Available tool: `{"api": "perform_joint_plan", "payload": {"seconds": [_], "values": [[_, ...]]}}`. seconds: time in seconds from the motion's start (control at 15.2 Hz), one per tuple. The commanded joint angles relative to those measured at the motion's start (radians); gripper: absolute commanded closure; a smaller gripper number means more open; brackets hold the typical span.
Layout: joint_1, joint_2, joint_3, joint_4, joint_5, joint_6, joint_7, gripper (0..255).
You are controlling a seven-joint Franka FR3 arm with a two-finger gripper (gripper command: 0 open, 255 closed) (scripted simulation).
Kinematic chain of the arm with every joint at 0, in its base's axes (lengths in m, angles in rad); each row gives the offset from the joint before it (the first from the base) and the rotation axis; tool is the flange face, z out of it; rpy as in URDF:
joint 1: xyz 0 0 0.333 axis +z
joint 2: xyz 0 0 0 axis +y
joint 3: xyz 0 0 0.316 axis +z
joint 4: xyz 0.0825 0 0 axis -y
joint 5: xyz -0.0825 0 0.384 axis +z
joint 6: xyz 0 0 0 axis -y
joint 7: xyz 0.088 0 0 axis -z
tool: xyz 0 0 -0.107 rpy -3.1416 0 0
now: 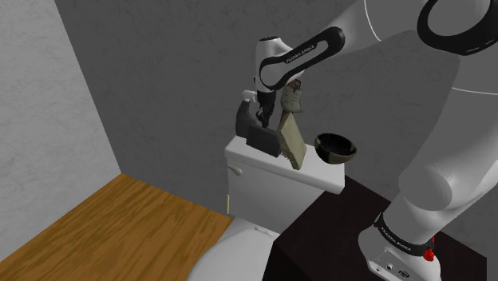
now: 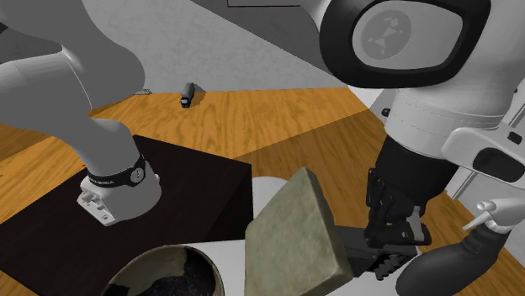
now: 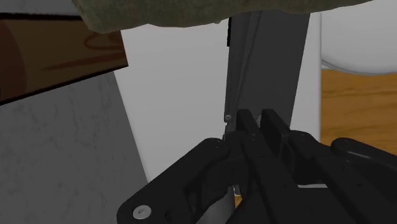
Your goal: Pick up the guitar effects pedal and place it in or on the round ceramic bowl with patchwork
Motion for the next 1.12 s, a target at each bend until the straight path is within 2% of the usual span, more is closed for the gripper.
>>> {"api": "perform_joint_plan", "payload": {"seconds": [0.0, 0.2, 0.26, 0.4, 0.86, 1.06], "values": [[-0.003, 0.005, -0.001, -0.01, 0.009, -0.032, -0.008, 255], [-0.004, -0.007, 0.001, 0.002, 0.014, -0.041, -0.012, 255], [-0.004, -0.007, 0.001, 0.002, 0.014, -0.041, -0.012, 0], [-0.043, -0.014, 0.017, -0.031, 0.131, 0.093, -0.101, 0], [-0.036, 0.047, 0.007, -0.055, 0.097, 0.174, -0.078, 0], [-0.035, 0.053, 0.006, -0.056, 0.094, 0.18, -0.076, 0]]}}
